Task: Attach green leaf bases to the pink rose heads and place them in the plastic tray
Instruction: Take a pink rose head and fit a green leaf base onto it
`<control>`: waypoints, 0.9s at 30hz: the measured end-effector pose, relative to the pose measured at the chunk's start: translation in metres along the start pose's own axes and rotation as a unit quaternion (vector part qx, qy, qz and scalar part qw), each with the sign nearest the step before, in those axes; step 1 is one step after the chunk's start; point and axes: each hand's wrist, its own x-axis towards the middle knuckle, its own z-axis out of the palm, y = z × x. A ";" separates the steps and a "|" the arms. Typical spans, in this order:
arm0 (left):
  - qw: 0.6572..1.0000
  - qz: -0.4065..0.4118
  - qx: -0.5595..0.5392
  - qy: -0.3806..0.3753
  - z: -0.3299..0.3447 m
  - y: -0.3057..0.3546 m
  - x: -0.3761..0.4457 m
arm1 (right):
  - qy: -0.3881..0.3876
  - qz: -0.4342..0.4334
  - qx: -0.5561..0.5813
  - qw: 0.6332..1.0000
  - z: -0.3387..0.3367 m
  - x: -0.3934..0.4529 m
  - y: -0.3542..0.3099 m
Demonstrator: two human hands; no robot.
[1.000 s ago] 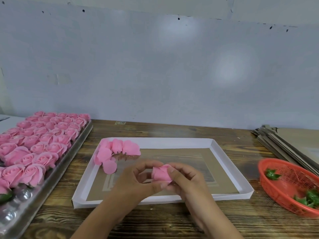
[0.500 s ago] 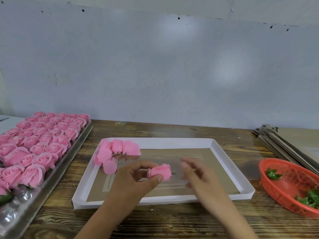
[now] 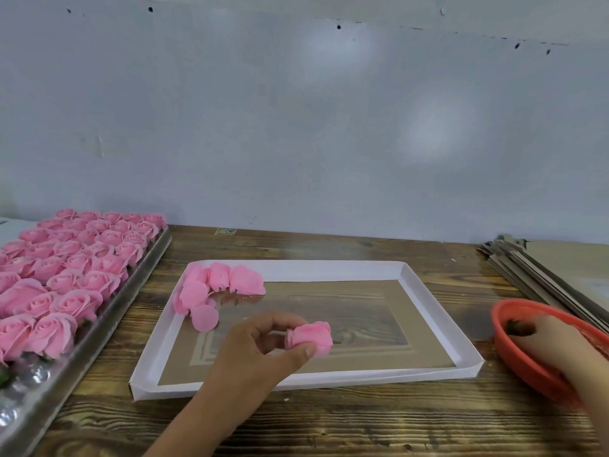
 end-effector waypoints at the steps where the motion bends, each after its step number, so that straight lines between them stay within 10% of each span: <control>1: 1.000 -0.003 -0.002 0.001 0.000 0.000 0.000 | 0.010 -0.011 -0.001 1.000 0.003 0.003 0.000; 14: 0.997 -0.024 -0.074 -0.012 -0.002 0.001 0.000 | 0.181 -0.086 0.239 0.950 -0.013 -0.020 -0.018; 23: 0.995 -0.032 -0.090 -0.014 -0.003 0.002 -0.001 | 0.050 -0.086 0.518 0.849 -0.014 -0.057 -0.053; 27: 0.995 -0.036 -0.087 -0.015 -0.001 0.002 0.000 | 0.025 -0.161 0.422 0.892 -0.003 -0.074 -0.070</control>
